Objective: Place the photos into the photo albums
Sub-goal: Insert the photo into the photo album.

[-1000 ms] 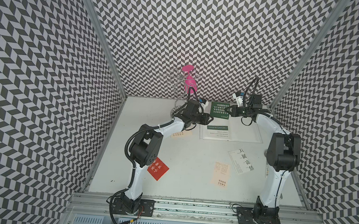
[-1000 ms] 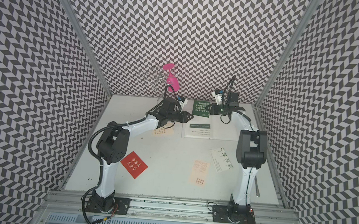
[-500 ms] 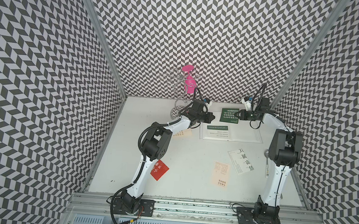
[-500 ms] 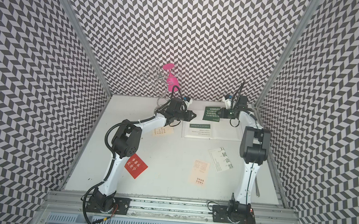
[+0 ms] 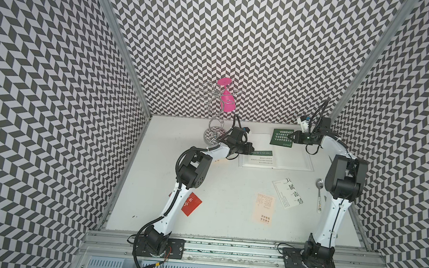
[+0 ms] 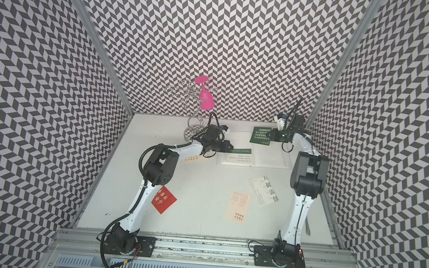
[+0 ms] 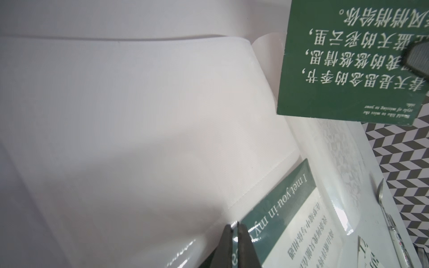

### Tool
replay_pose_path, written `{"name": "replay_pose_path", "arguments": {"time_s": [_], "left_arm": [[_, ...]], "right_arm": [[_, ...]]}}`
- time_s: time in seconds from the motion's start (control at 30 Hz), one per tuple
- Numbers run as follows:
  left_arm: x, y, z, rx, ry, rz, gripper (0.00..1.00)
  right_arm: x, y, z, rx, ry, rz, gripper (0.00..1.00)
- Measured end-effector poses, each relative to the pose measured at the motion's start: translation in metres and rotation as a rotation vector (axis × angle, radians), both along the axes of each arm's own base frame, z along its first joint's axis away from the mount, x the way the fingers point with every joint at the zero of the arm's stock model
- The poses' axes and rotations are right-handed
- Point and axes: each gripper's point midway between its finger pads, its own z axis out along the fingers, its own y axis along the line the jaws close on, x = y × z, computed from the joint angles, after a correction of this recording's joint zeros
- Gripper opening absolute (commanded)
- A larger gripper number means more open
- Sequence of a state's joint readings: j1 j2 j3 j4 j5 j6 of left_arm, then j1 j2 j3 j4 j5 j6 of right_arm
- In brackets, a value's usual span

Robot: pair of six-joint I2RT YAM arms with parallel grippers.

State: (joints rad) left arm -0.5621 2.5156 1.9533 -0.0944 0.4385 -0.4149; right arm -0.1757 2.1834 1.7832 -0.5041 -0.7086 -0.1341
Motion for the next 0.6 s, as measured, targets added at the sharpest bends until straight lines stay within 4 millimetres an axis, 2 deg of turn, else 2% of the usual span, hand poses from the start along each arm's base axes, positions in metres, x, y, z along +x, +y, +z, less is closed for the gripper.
{"name": "replay_pose_path", "arguments": {"time_s": [0.37,0.6], "left_arm": [[0.0041,0.0077,-0.005,0.041,-0.002,0.019,0.11],[0.0053,0.0094,-0.0059,0.051,-0.01,0.021,0.11]], "right_arm": [[0.0027,-0.0093,0.0016,-0.03,0.006,-0.032,0.0],[0.0039,-0.01,-0.0075,-0.027,0.036,-0.034,0.0]]}}
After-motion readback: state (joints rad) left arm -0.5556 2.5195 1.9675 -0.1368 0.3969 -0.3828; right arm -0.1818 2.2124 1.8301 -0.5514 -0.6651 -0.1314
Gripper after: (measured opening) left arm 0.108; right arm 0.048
